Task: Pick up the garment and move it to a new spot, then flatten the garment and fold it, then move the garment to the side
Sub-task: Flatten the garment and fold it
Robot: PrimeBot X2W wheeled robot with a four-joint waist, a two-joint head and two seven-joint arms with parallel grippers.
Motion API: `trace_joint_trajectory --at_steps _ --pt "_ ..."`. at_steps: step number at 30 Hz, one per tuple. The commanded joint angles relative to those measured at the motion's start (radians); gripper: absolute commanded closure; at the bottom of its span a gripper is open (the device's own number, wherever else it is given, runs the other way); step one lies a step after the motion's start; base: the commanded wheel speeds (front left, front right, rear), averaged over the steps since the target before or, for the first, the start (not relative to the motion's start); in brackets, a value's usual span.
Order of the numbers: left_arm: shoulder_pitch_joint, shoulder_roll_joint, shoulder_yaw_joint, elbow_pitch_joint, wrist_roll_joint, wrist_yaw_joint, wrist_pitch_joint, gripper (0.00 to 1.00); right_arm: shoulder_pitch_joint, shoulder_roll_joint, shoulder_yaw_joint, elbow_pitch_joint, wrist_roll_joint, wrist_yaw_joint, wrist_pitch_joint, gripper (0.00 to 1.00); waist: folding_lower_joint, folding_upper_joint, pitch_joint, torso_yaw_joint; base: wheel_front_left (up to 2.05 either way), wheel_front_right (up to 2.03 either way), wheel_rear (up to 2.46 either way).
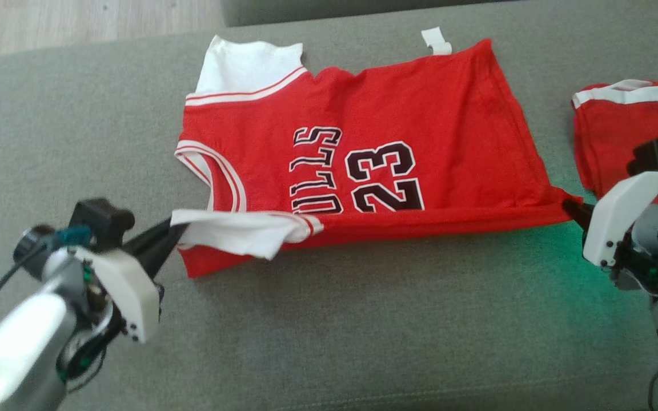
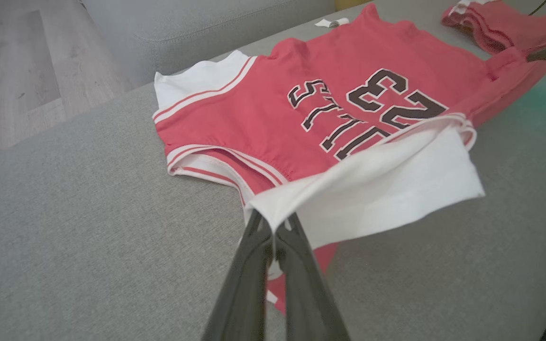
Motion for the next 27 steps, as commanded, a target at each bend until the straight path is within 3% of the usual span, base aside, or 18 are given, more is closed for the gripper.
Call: trace_joint_trajectory --at_steps 1,8,19,20,21,22,23,27 --pt "-0.081 0.032 0.039 0.001 0.012 -0.008 0.007 1.0 -0.042 -0.01 0.0 -0.028 -0.02 -0.001 0.011 1.0 -0.0002 -0.0001 0.014 0.004 0.0 0.0 0.0" --pt "-0.204 0.007 -0.021 0.131 0.026 -0.039 0.024 1.0 -0.102 0.017 -0.014 -0.001 -0.08 -0.001 0.03 1.0 -0.0002 -0.0001 0.052 0.007 0.0 0.0 0.0" --pt "-0.351 -0.035 -0.12 0.271 0.006 -0.048 -0.001 1.0 -0.208 0.054 -0.038 0.069 -0.119 -0.001 -0.005 1.0 -0.0002 -0.0001 0.109 0.017 0.0 0.0 0.0" --pt "-0.361 -0.036 -0.127 0.283 0.002 -0.048 -0.003 1.0 -0.218 0.055 -0.039 0.072 -0.126 -0.001 -0.023 0.71 -0.0002 -0.0001 0.114 0.018 0.0 0.0 0.0" --pt "-0.37 -0.038 -0.128 0.3 0.001 -0.048 -0.004 0.8 -0.229 0.057 -0.045 0.077 -0.131 -0.001 -0.046 0.0 -0.0002 -0.0001 0.119 0.02 0.0 0.0 0.0" --pt "-0.378 -0.042 -0.129 0.317 0.001 -0.048 -0.006 0.29 -0.238 0.06 -0.041 0.078 -0.133 -0.001 -0.07 0.0 -0.0002 -0.0001 0.122 0.022 0.0 0.0 0.0" --pt "-0.385 -0.048 -0.127 0.333 -0.002 -0.048 -0.01 0.0 -0.247 0.063 -0.042 0.082 -0.13 -0.001 -0.094 0.0 -0.0002 -0.0001 0.124 0.023 0.0 0.0 0.0" --pt "-0.407 -0.074 -0.119 0.384 0.003 -0.037 -0.051 0.0 -0.275 0.072 -0.074 0.11 -0.13 -0.001 -0.205 0.0 -0.0002 -0.0001 0.122 0.029 0.0 0.0 0.0"
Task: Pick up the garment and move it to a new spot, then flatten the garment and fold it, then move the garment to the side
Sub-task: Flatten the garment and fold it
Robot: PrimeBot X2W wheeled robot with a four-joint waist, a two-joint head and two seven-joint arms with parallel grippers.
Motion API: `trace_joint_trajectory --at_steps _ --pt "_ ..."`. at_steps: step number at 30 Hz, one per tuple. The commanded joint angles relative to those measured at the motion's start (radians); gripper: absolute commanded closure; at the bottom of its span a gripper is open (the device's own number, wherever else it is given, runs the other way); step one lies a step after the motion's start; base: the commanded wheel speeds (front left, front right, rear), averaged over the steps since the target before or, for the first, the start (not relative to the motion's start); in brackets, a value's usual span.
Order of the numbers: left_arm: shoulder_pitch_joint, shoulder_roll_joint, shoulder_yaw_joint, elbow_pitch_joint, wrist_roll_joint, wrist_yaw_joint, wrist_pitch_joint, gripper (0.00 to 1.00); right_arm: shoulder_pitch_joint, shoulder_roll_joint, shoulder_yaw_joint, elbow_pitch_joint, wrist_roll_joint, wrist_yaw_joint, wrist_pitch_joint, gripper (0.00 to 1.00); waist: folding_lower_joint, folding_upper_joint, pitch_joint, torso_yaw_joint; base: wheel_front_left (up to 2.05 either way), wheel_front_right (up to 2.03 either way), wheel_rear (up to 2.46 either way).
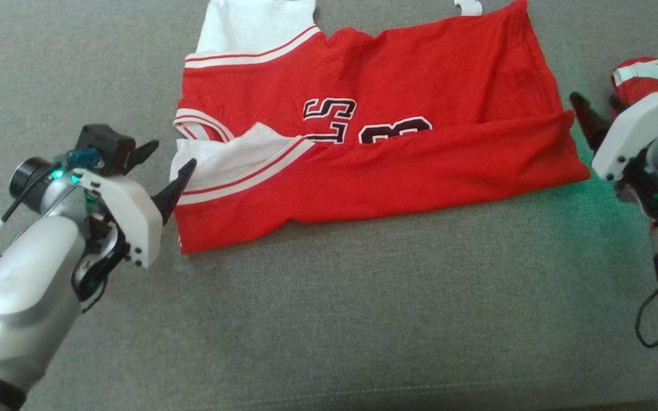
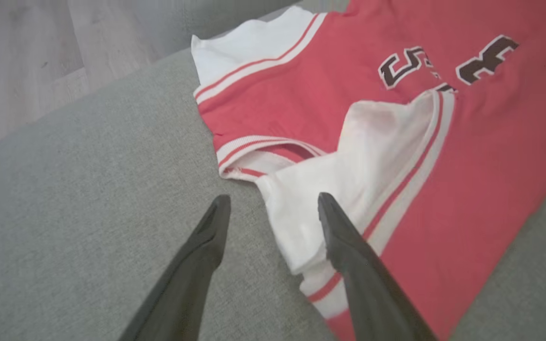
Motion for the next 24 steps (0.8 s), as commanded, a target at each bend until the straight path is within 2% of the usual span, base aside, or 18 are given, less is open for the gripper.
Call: trace_joint_trajectory --at_steps 1,5,9,11,14,15,20,24 --pt "-0.06 0.023 0.052 -0.006 0.002 0.01 -0.032 0.0 -0.035 0.005 -0.006 -0.019 0.007 -0.001 -0.041 0.0 -0.0001 0.0 -0.007 0.002 0.0 0.0 0.0" --pt "-0.058 -0.001 0.079 0.017 -0.014 0.028 -0.101 0.0 -0.04 0.013 -0.027 -0.007 0.007 -0.001 -0.165 0.0 -0.0001 0.0 -0.03 0.001 0.0 0.0 0.0" --pt "-0.018 -0.036 0.158 -0.008 -0.059 0.097 -0.239 0.0 0.007 0.03 0.01 -0.068 0.034 -0.001 -0.343 0.0 -0.0001 0.0 -0.073 -0.005 0.0 0.0 0.0" --pt "0.005 -0.037 0.182 -0.035 -0.037 0.152 -0.274 0.0 0.042 0.042 0.022 -0.107 0.057 -0.001 -0.416 0.0 -0.0001 0.0 -0.093 -0.008 0.0 0.0 0.0" --pt "0.07 -0.063 0.241 -0.11 -0.027 0.227 -0.294 0.0 0.11 0.056 0.035 -0.168 0.074 -0.001 -0.519 0.0 -0.0001 0.0 -0.121 -0.012 0.0 0.0 0.0" --pt "0.07 -0.063 0.241 -0.11 -0.027 0.227 -0.294 0.0 0.11 0.056 0.035 -0.168 0.074 -0.001 -0.519 0.0 -0.0001 0.0 -0.121 -0.012 0.0 0.0 0.0" --pt "0.235 -0.147 0.416 -0.319 0.033 0.296 -0.297 0.0 0.234 0.089 0.031 -0.258 0.021 -0.001 -0.678 0.0 -0.0001 0.0 -0.16 -0.018 0.0 0.0 0.0" --pt "0.386 -0.221 0.478 -0.399 0.13 0.313 -0.297 0.0 0.344 0.135 -0.005 -0.316 -0.072 -0.001 -0.745 0.0 -0.0001 0.0 -0.198 -0.023 0.0 0.0 0.0"
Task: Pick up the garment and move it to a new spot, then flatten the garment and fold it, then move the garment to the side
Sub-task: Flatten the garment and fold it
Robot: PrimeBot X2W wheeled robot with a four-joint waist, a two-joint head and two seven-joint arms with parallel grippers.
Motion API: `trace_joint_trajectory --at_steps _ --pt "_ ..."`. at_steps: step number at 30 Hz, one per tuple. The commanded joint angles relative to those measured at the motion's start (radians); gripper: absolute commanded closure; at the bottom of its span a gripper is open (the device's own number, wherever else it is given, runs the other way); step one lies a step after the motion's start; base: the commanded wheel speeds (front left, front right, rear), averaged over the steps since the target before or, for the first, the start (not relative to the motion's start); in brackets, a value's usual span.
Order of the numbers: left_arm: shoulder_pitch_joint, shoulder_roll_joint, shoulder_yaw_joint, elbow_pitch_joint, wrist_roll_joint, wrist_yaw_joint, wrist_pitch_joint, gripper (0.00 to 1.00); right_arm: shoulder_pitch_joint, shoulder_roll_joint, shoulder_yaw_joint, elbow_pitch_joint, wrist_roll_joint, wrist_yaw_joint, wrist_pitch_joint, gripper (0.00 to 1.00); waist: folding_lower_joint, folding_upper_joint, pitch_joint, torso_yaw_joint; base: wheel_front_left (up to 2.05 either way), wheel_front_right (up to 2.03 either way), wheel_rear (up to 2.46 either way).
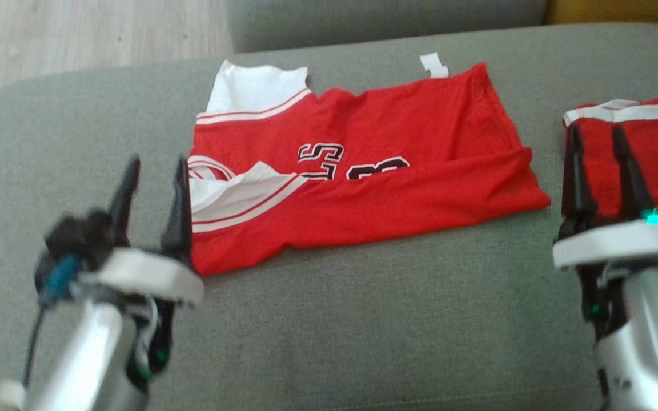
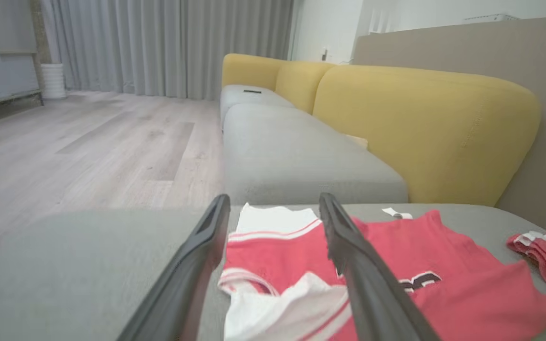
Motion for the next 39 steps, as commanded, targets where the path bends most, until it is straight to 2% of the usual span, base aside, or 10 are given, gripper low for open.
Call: trace_joint_trajectory --at_steps 1,3,5,12,19,27,37,38,39 --pt "-0.019 0.004 0.057 -0.039 0.008 0.007 -0.012 0.0 0.002 0.01 0.014 -0.041 -0.017 -0.001 -0.013 0.0 0.0002 0.0 -0.016 -0.004 0.0 0.0 0.0" --pt "0.041 -0.041 0.093 -0.048 0.028 0.001 -0.012 0.0 0.053 0.037 0.012 -0.051 -0.035 -0.001 -0.018 0.0 0.0002 0.0 -0.028 -0.011 0.0 0.0 0.0" --pt "0.09 -0.071 0.104 -0.027 0.047 -0.023 -0.012 0.0 0.089 0.049 0.007 -0.053 -0.061 -0.001 -0.022 0.0 0.0002 0.0 -0.036 -0.017 0.0 0.0 0.0" --pt "0.127 -0.125 0.16 0.077 0.106 -0.084 -0.012 0.0 0.121 0.077 -0.01 -0.071 -0.075 -0.001 -0.026 0.0 0.0002 0.0 -0.03 -0.034 0.0 0.0 0.0" --pt "0.058 -0.125 0.176 0.27 0.146 -0.103 -0.011 0.0 0.097 0.082 -0.003 -0.091 -0.078 -0.001 -0.022 0.0 0.0002 0.0 0.013 -0.053 0.0 0.0 0.0" --pt "-0.064 -0.111 0.167 0.5 0.141 -0.141 0.008 0.0 0.079 0.087 -0.004 -0.112 -0.07 -0.001 -0.02 0.0 0.0002 0.0 0.064 -0.08 0.0 0.0 0.0" --pt "-0.139 -0.121 0.148 0.689 0.103 -0.217 0.071 0.0 0.068 0.091 -0.012 -0.112 -0.071 -0.001 -0.022 0.0 0.0002 0.0 0.084 -0.091 0.0 0.0 0.0" --pt "-0.146 -0.122 0.145 0.701 0.102 -0.224 0.07 0.15 0.066 0.092 -0.014 -0.111 -0.072 -0.001 -0.022 0.0 0.0002 0.0 0.085 -0.091 0.0 0.0 0.0" --pt "-0.151 -0.124 0.14 0.71 0.103 -0.228 0.067 0.77 0.065 0.092 -0.016 -0.108 -0.074 -0.001 -0.022 0.0 0.0002 0.0 0.084 -0.09 0.0 0.0 0.0"
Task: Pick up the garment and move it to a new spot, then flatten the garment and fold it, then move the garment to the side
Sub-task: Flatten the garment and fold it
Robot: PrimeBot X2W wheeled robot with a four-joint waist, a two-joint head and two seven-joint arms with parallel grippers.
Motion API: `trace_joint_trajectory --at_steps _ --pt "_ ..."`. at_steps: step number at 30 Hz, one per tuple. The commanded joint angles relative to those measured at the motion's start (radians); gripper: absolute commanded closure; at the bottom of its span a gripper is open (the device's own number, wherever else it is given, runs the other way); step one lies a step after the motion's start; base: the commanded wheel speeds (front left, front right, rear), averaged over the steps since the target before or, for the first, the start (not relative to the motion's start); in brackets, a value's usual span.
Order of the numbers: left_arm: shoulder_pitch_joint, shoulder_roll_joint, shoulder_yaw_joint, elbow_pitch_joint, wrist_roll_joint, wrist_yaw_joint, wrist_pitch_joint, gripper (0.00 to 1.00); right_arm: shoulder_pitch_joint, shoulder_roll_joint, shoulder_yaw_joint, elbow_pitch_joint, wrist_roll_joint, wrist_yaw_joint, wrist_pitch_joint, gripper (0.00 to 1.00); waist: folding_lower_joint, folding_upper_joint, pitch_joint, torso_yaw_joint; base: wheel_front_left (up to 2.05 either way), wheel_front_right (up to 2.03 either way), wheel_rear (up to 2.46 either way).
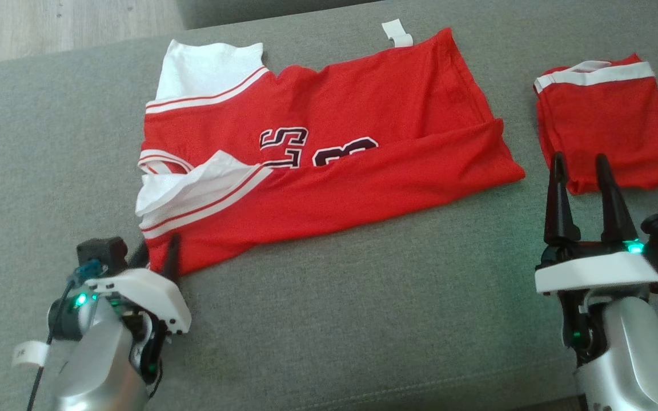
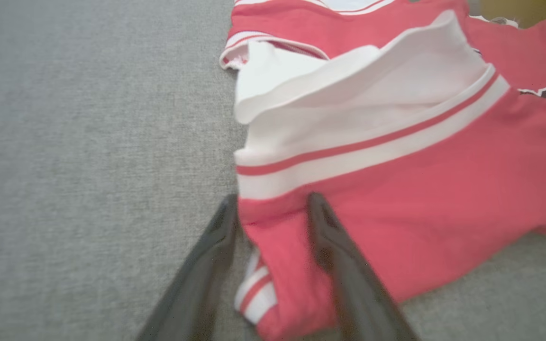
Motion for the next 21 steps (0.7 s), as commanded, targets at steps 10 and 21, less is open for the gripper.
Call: trace_joint_trajectory --at_steps 10,21 --pt "-0.032 0.017 0.036 -0.085 0.017 0.02 -0.063 1.0 -0.06 0.007 -0.016 0.034 -0.066 -0.001 0.053 0.0 -0.0001 0.0 -0.015 0.033 0.0 0.0 0.0" --pt "0.023 0.007 0.043 -0.374 0.095 0.019 -0.066 1.0 -0.232 0.011 -0.16 0.294 -0.076 -0.001 0.239 0.0 -0.0001 0.0 0.035 0.11 0.0 0.0 0.0"
